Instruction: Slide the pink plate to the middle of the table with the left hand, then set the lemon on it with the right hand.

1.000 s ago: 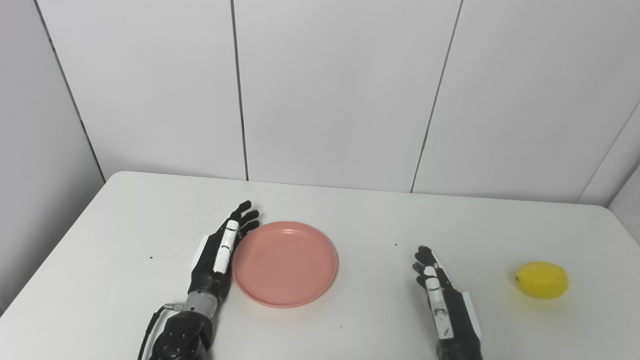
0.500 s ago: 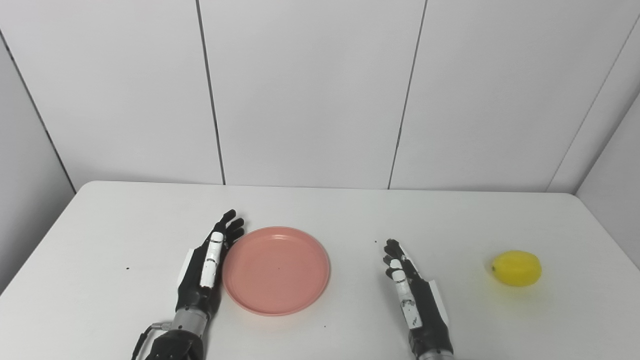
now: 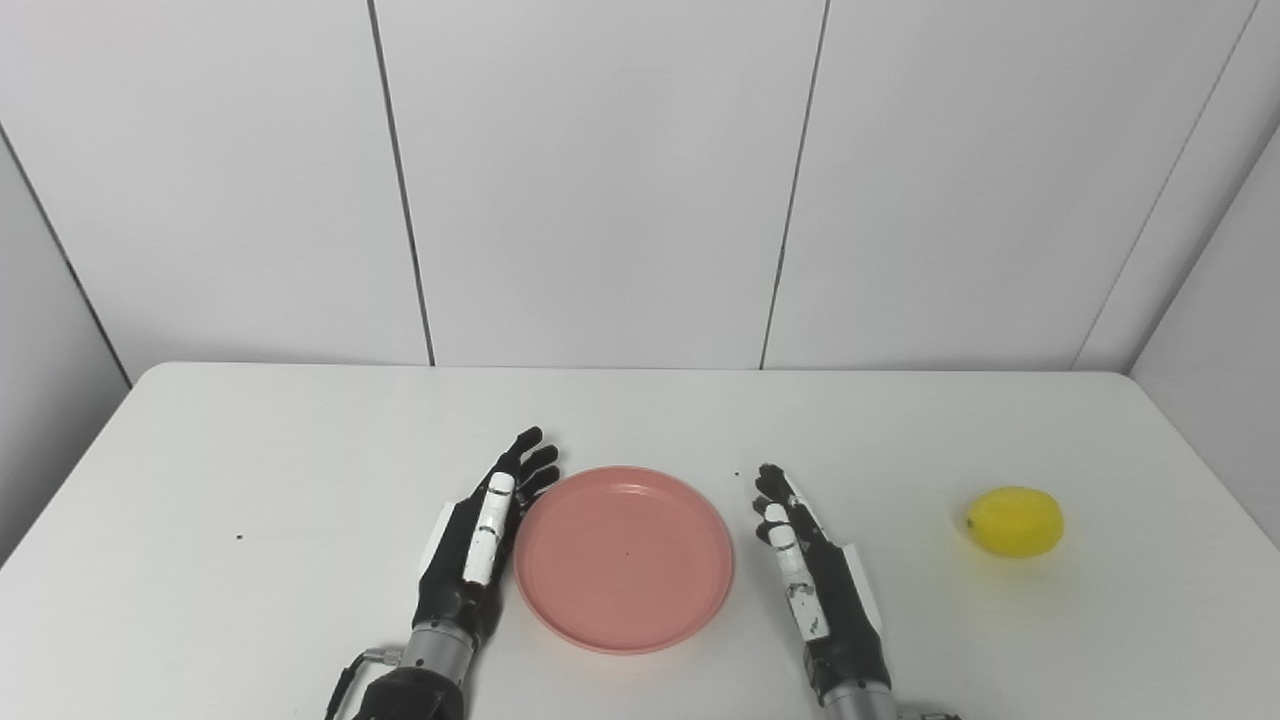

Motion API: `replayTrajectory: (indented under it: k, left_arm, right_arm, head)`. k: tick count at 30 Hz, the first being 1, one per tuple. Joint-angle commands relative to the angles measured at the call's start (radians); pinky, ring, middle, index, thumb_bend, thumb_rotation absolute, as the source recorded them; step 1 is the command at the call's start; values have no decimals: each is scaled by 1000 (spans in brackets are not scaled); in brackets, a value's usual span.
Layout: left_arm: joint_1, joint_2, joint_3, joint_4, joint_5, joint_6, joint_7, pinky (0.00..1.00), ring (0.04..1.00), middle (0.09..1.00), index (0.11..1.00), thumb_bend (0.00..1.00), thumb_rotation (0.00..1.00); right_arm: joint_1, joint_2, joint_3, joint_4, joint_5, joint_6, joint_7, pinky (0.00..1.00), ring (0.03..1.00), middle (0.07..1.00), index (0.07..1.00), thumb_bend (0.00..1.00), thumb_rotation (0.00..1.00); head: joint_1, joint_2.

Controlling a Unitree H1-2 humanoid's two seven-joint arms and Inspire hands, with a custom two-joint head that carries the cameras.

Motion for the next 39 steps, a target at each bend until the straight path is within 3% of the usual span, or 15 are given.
replayTrajectory:
  k: [1,7,23,27,29,32,37,39]
  left_arm:
    - [34,-20,-10,42,9,-36,-7,874,888,888,887,603,1000]
    - [33,-32,-18,75,26,-82,-9,892,900,900,901,618,1000]
    - [33,-49,-29,99,44,-104,-14,955,926,916,909,593,1000]
    - [34,-53,-35,110,58,-114,-8,938,916,908,901,602,1000]
    - [35,-53,-37,110,64,-115,-7,929,916,908,897,605,1000]
    - [37,-54,-35,107,66,-115,-8,924,915,904,893,593,1000]
    - [28,-42,-27,114,60,-114,-17,926,919,909,896,582,1000]
    - [28,-36,-24,108,56,-106,-21,920,917,910,898,578,1000]
  right_arm:
    - [-25,10,3,-34,-2,-53,-10,899,910,923,910,587,1000]
    - [-21,9,6,-37,-10,-63,-12,894,907,916,904,569,1000]
    - [-19,2,-1,-61,-32,-54,-26,914,910,918,908,593,1000]
    - [-14,5,-18,-89,-46,-29,-48,942,915,920,910,662,1000]
    - [-15,1,-26,-111,-68,-17,-62,957,920,919,907,686,1000]
    - [-21,-6,-36,-124,-86,-36,-77,923,923,913,899,640,1000]
    - [-38,-27,-59,-171,-208,-25,-144,874,901,905,898,600,991]
    - [-44,-34,-65,-194,-260,6,-158,863,914,920,917,591,885]
  head:
    - [-1,0]
    - [-9,1]
    - [-48,-9]
    - [-61,-3]
    - [-71,2]
    - [-87,8]
    - [-135,16]
    - [-158,19]
